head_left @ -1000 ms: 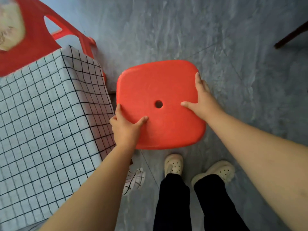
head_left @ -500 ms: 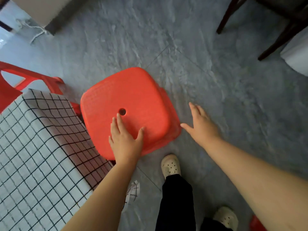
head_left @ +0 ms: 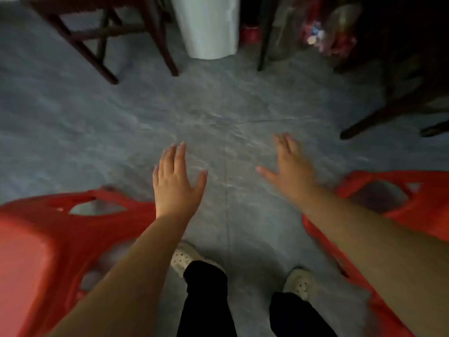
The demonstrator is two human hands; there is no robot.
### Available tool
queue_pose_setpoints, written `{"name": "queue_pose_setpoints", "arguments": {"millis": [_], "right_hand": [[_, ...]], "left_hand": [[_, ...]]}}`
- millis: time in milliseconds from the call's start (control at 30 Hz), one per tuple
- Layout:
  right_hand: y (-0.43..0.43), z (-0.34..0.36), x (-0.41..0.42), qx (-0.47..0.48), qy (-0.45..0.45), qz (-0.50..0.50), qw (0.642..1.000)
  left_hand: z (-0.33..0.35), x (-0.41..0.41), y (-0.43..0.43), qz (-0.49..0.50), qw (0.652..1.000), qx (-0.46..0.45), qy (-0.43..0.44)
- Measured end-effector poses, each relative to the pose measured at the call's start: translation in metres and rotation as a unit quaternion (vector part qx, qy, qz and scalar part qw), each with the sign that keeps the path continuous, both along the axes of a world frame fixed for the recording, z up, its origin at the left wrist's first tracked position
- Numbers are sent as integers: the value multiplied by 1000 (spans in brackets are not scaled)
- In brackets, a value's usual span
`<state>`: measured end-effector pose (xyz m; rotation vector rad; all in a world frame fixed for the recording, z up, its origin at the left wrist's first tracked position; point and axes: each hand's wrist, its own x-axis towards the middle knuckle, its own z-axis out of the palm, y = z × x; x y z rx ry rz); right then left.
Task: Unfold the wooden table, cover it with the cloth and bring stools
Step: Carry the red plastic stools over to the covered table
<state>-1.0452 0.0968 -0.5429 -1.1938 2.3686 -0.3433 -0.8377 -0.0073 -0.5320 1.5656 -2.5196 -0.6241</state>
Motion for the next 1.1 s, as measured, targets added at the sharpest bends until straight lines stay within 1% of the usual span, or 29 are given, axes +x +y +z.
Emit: {"name": "queue_pose_setpoints", "arguments": {"millis": [100, 200, 333, 433, 533, 667, 767, 833, 900, 933, 1000, 1100], "right_hand": [[94, 12, -80, -10, 20, -107, 994], [194, 17, -144, 4, 56, -211, 976], [316, 7, -185, 25, 52, -340, 939], [382, -9, -192, 36, 33, -409, 911], [426, -26, -191, 46, 30, -447, 893], [456, -40, -190, 46, 65, -410, 909], [469, -45, -189, 27, 61, -401, 914], [478, -46, -189, 21, 58, -424, 904], [486, -47, -190, 15, 52, -475, 879], [489, -47, -188, 6, 37, -510, 859], [489, -50, -185, -42, -16, -588, 808], [481, -58, -180, -99, -85, -678, 724]], "left_hand": [[11, -111, 44, -125, 992, -14, 30], [15, -203, 104, -251, 967, -21, 41], [8, -291, 191, -356, 934, -7, 44], [-9, -333, 249, -426, 905, -2, 25], [-29, -360, 295, -478, 878, 15, -9], [-50, -384, 342, -521, 852, 30, -30], [-58, -390, 367, -515, 854, 41, -68], [-62, -389, 373, -501, 861, 45, -80], [-66, -386, 374, -500, 861, 50, -78], [-66, -385, 374, -498, 863, 53, -70], [-68, -386, 374, -481, 873, 71, -47], [-69, -390, 372, -412, 903, 111, -44]]}}
